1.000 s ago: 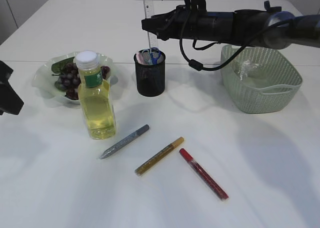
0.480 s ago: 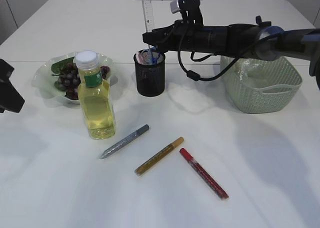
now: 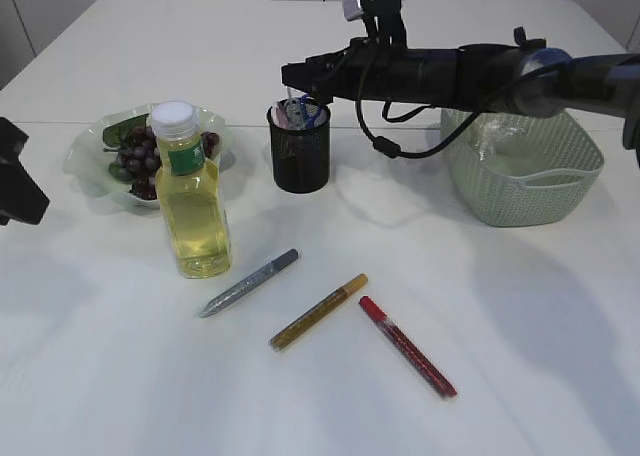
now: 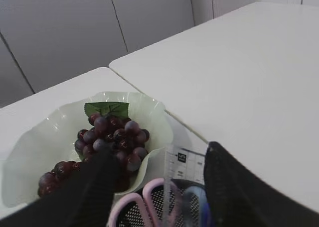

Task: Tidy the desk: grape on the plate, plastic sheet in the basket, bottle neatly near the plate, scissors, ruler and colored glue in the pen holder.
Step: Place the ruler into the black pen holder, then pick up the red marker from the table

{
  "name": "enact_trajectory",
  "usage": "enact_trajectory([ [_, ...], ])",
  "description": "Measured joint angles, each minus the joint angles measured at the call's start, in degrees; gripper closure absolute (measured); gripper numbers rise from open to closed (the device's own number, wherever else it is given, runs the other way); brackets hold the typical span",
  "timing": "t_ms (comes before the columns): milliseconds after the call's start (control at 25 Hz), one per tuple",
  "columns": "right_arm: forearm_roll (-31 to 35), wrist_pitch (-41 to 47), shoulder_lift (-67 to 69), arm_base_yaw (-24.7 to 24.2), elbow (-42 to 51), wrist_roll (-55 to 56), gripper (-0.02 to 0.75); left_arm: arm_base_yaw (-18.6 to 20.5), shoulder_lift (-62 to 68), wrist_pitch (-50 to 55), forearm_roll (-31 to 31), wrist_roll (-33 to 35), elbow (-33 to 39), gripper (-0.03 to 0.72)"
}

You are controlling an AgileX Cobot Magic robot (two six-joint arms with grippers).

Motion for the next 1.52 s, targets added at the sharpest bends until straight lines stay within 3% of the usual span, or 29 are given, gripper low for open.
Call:
enact_trajectory([
  [120,-10.75,-2.71,-3.46,0.0,0.0,13.49,0.288,0.0,0.0,1.04,0.0,0.0,0.0,0.449],
  [280,-38.77,-1.35,-11.53,0.0,0.0,41.72,0.309,0.0,0.0,1.33,0.0,0.0,0.0,0.449],
  [440,-64.4,9.61,-20.04,0.63,-0.12,68.06,0.366,0.0,0.0,1.37,0.0,0.0,0.0,0.449],
  [600,-78.68,21.55,-25.44,1.62,1.83,83.37,0.375,0.0,0.0,1.48,0.0,0.0,0.0,0.449],
  [880,-90.87,26.25,-33.97,5.97,18.29,94.47,0.376,0.0,0.0,1.48,0.0,0.0,0.0,0.449],
  [1120,-98.53,26.35,-36.2,15.71,29.3,99.87,0.38,0.0,0.0,1.87,0.0,0.0,0.0,0.449],
  [1280,-99.87,25.19,-36.2,19.86,32.89,104.84,0.384,0.0,0.0,2.67,0.0,0.0,0.0,0.449],
  [1520,-100.12,22.84,-32.99,20.25,33.5,106.01,0.384,0.0,0.0,2.78,0.0,0.0,0.0,0.449],
])
